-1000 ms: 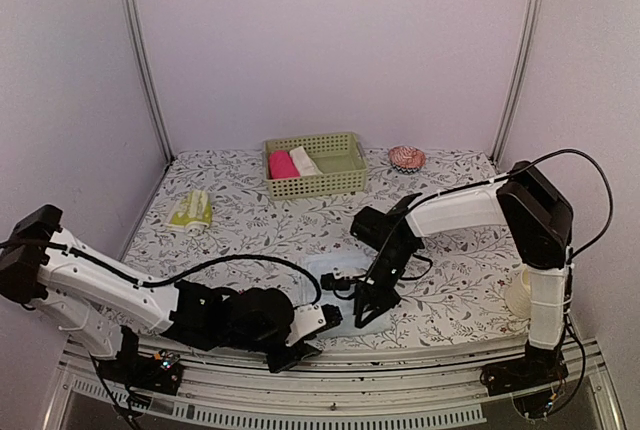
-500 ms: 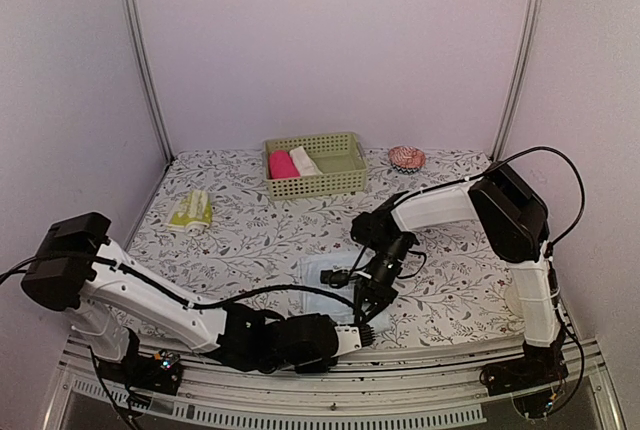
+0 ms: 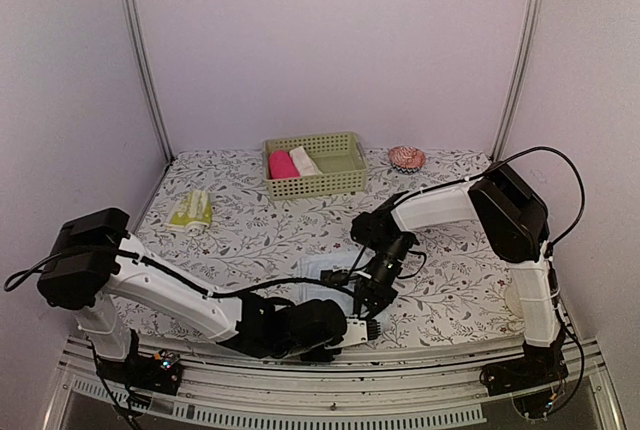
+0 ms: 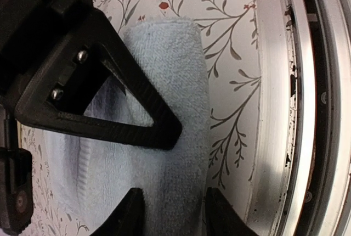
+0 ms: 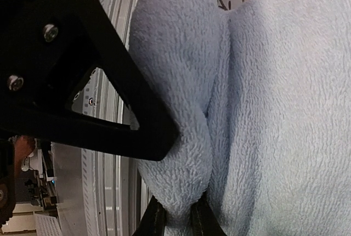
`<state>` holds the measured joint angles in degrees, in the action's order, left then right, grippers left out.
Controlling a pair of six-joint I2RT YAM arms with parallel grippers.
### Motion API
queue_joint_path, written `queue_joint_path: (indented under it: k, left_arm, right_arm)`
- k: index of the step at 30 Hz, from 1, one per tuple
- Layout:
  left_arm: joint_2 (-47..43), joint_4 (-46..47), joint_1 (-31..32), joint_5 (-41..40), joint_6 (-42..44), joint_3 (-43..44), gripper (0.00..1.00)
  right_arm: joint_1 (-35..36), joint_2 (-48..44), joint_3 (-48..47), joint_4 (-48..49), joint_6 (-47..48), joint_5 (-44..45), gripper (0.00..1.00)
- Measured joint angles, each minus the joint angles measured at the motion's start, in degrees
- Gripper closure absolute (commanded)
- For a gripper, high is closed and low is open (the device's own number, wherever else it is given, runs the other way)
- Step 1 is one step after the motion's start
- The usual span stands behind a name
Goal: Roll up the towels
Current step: Roll the towel at the center of the board.
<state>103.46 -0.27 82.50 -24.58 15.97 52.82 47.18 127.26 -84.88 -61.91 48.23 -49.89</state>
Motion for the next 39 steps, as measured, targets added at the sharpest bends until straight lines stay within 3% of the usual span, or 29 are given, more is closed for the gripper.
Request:
queue_joint_path:
  k: [3,7,9,15,22,27,31,36,39]
  left_arm:
    - [0.9,0.24,-0.66,0.79,0.39,0.02,0.74]
    - [0.94,0.74,-1.09,1.9,0.96,0.07,0.91]
    - [0.94,0.7,-1.29,2.91,1.05,0.28,0.96]
    - [0.92,-0.87,-2.56,8.72,-1.16,2.12,1.0]
    - [0.92,-3.15,-5.68,17.92,-7.39,4.04,1.0]
    - [0.92,-3.85,-8.96,25.31,-12.17,4.57,1.0]
    - [0.96,-3.78,-11.93,31.71,-15.41,4.72,1.0]
    - [2.08,-2.49,-16.57,41.44,-20.11,5.22,1.0]
    - [3.1,-0.79,-18.75,46.99,-23.1,5.22,1.0]
  right_arm:
    - [0.0,0.0,0.07,0.07,-0.44,-0.04,0.83]
    - [0.04,-0.76,0.22,0.0,-1.09,0.04,0.56]
    - [0.04,-2.25,0.26,-0.66,-0.66,0.81,0.5]
    - [-1.57,-15.37,0.72,-1.4,0.66,3.67,0.5]
    - [-11.28,-34.93,5.46,5.57,-3.82,6.1,0.5]
    - [-10.73,-45.18,8.39,8.22,-4.5,6.75,0.51]
    - [-10.43,-55.39,17.16,11.43,-3.32,9.2,0.51]
    - [-8.63,-56.26,28.17,13.68,-0.59,14.64,0.51]
    - [-4.11,-54.05,33.88,16.37,-0.17,19.43,0.5]
